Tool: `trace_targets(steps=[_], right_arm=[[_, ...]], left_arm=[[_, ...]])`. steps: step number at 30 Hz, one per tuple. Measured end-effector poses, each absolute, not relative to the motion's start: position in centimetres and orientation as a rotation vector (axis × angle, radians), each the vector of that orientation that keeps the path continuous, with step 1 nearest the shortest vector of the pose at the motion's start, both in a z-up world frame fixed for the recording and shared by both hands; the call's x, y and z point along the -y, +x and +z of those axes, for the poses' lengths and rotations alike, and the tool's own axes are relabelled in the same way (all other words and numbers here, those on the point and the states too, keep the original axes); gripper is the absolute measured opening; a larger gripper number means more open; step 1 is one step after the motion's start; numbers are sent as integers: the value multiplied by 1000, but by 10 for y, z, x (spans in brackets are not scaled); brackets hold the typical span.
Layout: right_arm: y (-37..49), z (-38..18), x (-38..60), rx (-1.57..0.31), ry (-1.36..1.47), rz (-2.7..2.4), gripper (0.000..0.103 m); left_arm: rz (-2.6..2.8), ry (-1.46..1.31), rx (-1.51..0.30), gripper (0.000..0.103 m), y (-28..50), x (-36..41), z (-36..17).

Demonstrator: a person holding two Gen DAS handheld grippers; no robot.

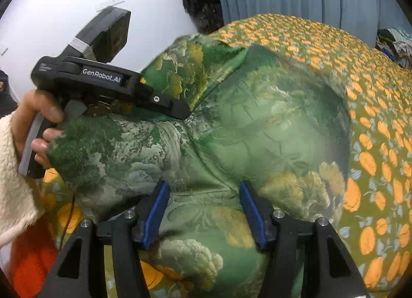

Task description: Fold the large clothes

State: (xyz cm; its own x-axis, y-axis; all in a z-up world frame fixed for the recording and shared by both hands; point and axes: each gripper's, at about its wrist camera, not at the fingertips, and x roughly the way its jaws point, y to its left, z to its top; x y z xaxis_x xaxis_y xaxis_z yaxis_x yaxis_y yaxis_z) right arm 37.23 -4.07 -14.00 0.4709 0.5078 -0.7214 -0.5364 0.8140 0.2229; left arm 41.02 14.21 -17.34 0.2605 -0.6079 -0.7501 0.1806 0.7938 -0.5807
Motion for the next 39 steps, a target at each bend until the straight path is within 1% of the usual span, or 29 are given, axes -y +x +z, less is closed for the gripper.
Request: trace_targets(steps=[5, 9, 10, 14, 17, 21, 27, 31, 35, 37, 39], right_arm=[[365, -110, 35, -823, 39, 654, 58], [354, -88, 14, -746, 107, 781, 58], [353, -88, 3, -751, 120, 829, 58], [365, -118, -40, -833, 103, 889, 58], [383, -157, -62, -919, 92, 862, 58], [392, -178, -75, -928, 35, 840, 56], [393, -187, -79, -914, 9, 811, 56], [380, -145, -58, -903, 65, 825, 56], [359, -98, 13, -786, 123, 778, 56], [356, -93, 46, -779, 108, 699, 56], [360, -105, 65, -822, 93, 648, 56]], left_arm=[[-551, -419, -1180, 62, 407, -159, -167], [-540, -430, -1172, 65, 409, -166, -172], [-536, -439, -1176, 65, 411, -169, -175], [-471, -451, -1203, 65, 417, -181, -189], [-410, -493, -1246, 60, 427, -191, -211], [-366, -471, -1257, 56, 432, -189, -225], [-343, -453, -1250, 56, 431, -183, -236], [-355, -437, -1233, 56, 425, -182, -228], [-352, -435, -1224, 56, 425, -182, -229], [-354, -439, -1222, 56, 426, -182, -231], [-356, -443, -1222, 56, 427, -182, -234]])
